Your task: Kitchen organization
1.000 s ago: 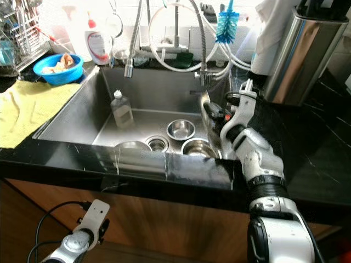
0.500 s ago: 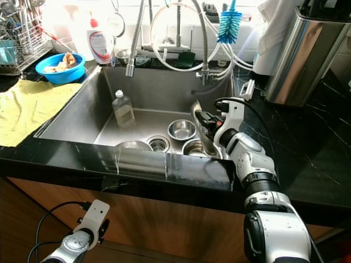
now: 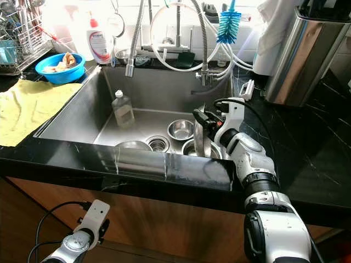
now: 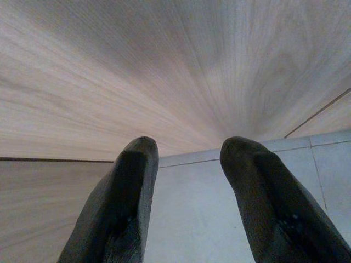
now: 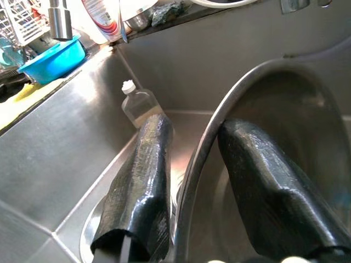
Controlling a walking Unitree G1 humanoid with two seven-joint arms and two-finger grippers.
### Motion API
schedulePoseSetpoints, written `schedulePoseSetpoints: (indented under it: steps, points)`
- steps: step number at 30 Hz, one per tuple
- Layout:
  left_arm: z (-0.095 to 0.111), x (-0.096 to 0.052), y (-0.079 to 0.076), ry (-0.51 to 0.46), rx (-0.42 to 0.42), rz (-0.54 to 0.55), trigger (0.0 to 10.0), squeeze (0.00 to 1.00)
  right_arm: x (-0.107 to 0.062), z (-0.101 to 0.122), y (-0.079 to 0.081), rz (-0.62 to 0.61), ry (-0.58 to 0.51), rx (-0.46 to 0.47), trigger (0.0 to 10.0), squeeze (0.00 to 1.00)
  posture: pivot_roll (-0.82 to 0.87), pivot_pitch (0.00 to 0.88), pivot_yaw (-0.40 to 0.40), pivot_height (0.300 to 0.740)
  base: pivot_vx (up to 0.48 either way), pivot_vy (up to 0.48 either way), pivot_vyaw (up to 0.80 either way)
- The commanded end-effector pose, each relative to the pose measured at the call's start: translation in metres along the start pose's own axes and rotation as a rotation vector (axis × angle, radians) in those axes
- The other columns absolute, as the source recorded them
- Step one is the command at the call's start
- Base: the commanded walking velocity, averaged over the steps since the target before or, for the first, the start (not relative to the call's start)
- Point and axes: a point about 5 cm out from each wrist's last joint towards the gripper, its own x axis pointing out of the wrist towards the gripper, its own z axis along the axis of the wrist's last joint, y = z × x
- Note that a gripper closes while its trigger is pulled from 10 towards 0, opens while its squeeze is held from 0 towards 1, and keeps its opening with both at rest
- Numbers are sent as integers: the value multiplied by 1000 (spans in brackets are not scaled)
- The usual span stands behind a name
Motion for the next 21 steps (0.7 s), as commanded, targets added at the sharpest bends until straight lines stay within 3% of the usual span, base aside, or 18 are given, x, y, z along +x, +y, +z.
schedulePoseSetpoints:
  steps: [1, 4, 5, 17, 18, 21]
  points:
    - [-6, -2, 0, 23, -4, 8, 10000, 0, 4, 11, 3, 15, -11, -41, 10000, 0, -117, 0, 11, 740, 0, 0, 0]
    - [-6, -1, -1, 22, -8, 7, 10000, 0, 4, 8, 2, 0, 33, -52, 10000, 0, -118, 0, 8, 740, 0, 0, 0]
    - [-6, -1, -2, 22, -10, 8, 10000, 0, 4, 9, 2, 0, 26, -52, 10000, 1000, -118, 0, 7, 740, 0, 0, 0]
    - [-6, -2, 0, 25, -16, 14, 10000, 0, 6, 8, 2, -19, 109, -155, 10000, 1000, -121, 0, 5, 740, 0, 0, 0]
    - [-6, -1, 0, 25, -17, 14, 10000, 0, 6, 9, 1, -26, 121, -190, 10000, 0, -122, 0, 5, 740, 0, 0, 0]
    - [-6, -1, -1, 25, -18, 14, 10000, 0, 5, 10, -1, -33, 143, -220, 10000, 0, -123, 0, 5, 740, 0, 0, 0]
